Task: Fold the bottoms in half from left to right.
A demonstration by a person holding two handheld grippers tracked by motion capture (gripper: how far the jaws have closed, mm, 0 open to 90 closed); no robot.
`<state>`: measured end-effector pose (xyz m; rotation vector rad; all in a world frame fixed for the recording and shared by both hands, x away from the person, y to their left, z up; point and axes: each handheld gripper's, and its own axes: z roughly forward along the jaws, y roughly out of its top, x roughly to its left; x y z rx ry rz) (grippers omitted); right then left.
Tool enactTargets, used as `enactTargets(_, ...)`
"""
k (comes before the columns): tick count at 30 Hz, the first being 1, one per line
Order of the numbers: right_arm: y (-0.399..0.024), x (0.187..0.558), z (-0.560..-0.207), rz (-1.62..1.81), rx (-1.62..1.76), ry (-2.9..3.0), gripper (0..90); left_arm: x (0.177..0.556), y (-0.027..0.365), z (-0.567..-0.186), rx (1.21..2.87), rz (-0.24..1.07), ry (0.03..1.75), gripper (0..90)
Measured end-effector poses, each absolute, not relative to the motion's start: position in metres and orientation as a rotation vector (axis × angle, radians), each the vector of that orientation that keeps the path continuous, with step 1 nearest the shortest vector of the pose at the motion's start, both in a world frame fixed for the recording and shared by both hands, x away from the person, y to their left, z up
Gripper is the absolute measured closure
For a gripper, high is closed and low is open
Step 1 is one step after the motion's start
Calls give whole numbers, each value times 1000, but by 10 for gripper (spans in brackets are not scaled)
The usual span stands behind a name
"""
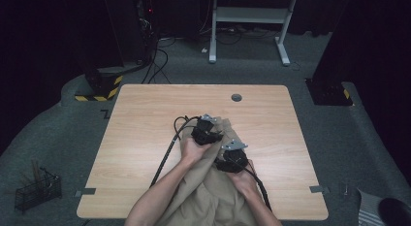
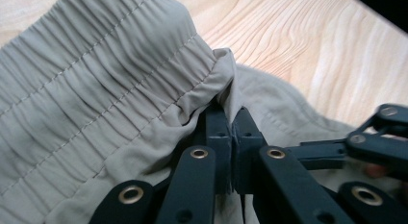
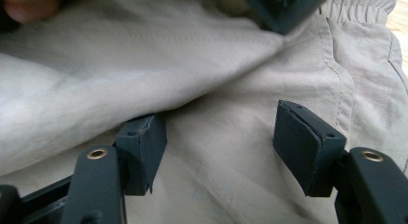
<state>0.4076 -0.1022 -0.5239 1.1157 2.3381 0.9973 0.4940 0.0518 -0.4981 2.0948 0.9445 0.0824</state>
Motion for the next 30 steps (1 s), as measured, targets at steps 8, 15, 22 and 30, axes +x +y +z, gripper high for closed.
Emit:
enactTargets(8,-102,408,-524,998,1118,2338,361,496,45,-512,2157,109,965,809)
enactTargets(15,-102,408,-524,998,1119,2338,361,488,48,-500,2171,143,925,516)
enactTargets(22,-102,408,-524,996,1115,2338,361,474,59,-480,2138,162,896,444)
enactTargets(30,-102,408,-524,997,1114,2338,361,449,105,-471,2081,194,952,430)
